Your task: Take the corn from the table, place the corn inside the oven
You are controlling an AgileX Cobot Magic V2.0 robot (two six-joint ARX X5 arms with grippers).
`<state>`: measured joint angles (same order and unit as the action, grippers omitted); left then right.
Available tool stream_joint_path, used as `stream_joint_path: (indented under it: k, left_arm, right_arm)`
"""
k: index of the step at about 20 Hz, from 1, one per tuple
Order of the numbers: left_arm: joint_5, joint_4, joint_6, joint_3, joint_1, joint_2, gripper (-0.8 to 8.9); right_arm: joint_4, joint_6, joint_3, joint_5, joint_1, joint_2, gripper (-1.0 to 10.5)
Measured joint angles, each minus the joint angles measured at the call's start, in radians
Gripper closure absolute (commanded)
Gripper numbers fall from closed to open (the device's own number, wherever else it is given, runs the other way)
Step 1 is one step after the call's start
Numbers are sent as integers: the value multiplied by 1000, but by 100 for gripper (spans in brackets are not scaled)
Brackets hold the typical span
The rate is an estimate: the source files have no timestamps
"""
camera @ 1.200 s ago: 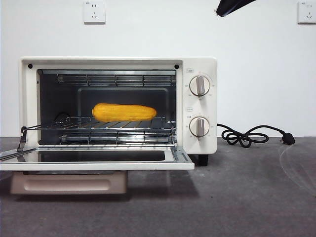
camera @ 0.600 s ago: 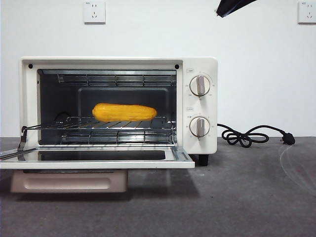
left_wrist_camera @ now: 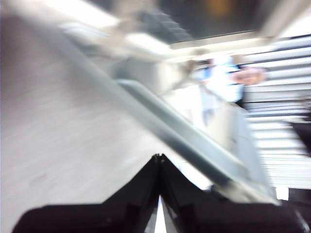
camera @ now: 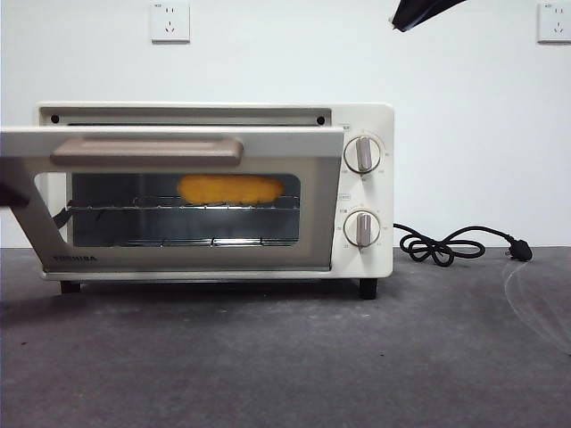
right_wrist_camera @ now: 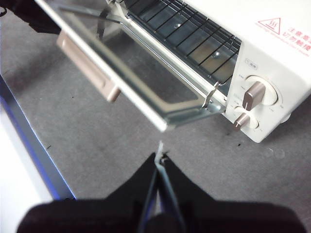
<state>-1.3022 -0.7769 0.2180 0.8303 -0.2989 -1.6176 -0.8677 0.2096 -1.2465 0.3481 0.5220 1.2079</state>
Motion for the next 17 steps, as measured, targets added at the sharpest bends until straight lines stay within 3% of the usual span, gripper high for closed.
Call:
stream_joint_path:
  k: [3, 4, 12, 17]
  left_arm:
    - [-235, 97, 3, 0, -16, 1, 821]
    - [-254, 112, 10, 2, -25, 6, 820]
    - [-260, 124, 62, 9, -162, 41, 820]
    - [-260, 135, 62, 13, -158, 41, 820]
  right_arm:
    - [0, 0, 0, 0, 0, 0, 959]
    - [0, 0, 0, 0, 0, 0, 959]
    - [0, 0, 0, 0, 0, 0, 959]
    - [-1, 0, 0, 0, 0, 0, 959]
